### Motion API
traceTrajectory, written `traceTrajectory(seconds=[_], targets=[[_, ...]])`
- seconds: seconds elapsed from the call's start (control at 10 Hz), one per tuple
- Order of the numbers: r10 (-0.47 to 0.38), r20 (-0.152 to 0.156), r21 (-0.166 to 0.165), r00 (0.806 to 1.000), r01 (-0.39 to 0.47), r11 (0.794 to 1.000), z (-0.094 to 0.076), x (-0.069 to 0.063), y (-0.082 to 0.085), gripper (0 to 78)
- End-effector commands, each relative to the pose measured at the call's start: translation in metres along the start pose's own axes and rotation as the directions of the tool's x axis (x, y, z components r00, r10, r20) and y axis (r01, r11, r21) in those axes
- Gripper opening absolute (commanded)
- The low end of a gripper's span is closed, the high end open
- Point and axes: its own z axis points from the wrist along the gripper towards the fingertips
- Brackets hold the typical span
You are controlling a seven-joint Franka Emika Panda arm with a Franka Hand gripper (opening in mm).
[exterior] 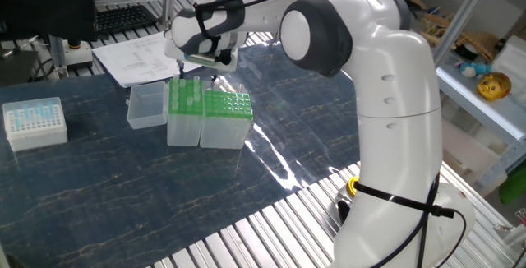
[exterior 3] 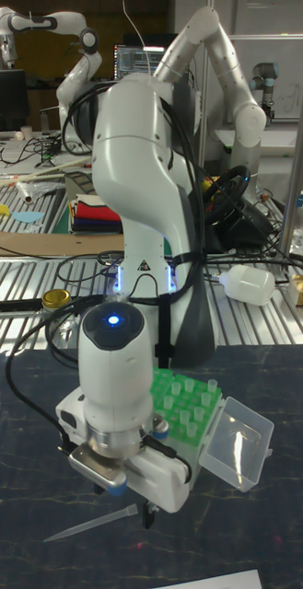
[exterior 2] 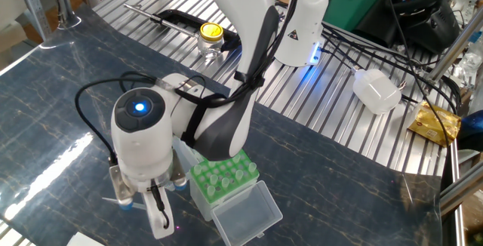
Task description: Transfer all large pipette tips from one holder to another
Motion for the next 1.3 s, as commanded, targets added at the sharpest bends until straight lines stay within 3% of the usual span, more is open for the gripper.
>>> traceTrajectory(seconds=[0.1, 0.7, 1.3], targets=[[0.025, -0.007, 0.007, 1.0, -0.025, 1.0, 0.012, 0.007, -0.002, 77.4], [0.014, -0.013, 0.013, 1.0, -0.014, 1.0, 0.03, 0.013, -0.002, 77.4], [0.002, -0.015, 0.017, 1.0, -0.001, 1.0, 0.034, 0.018, -0.005, 77.4]])
